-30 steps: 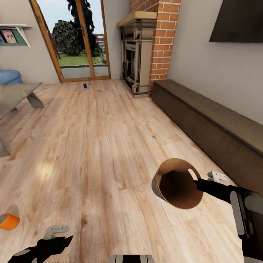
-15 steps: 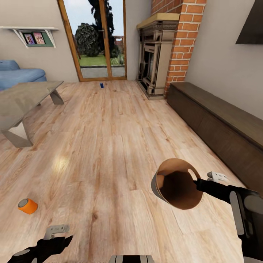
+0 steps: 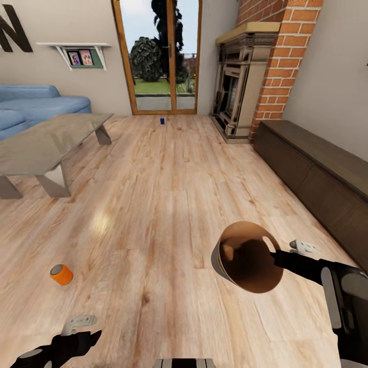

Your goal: Put the three can of soda from the living room inside the tash can in the kitchen.

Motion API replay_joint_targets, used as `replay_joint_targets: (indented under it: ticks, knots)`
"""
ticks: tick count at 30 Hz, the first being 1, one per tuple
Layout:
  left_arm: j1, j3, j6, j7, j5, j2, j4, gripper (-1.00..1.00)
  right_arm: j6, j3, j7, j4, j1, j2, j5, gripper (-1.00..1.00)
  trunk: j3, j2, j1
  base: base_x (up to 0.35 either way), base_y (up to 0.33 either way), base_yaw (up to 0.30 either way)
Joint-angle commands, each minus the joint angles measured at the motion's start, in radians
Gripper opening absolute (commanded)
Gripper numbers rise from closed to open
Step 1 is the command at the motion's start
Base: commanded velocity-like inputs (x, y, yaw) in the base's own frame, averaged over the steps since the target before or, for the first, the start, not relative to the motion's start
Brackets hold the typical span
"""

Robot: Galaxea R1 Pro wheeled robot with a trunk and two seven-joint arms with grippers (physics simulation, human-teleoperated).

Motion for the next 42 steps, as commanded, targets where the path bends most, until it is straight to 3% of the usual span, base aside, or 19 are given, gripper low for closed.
replay_joint_targets:
  ticks: [1,42]
  knots:
    - [0.000,0.000,0.000,0.000,0.000,0.000,0.000,1.00,0.006,0.000,0.004,0.000,0.000,0.000,-0.035,-1.00,0.002,0.000,0.000,0.000,0.000,0.175]
    - [0.000,-0.001,-0.001,0.002,0.001,-0.001,-0.010,1.00,0.006,0.006,0.003,0.003,0.000,0.009,-0.025,-1.00,0.057,0.000,0.000,0.000,0.000,0.172]
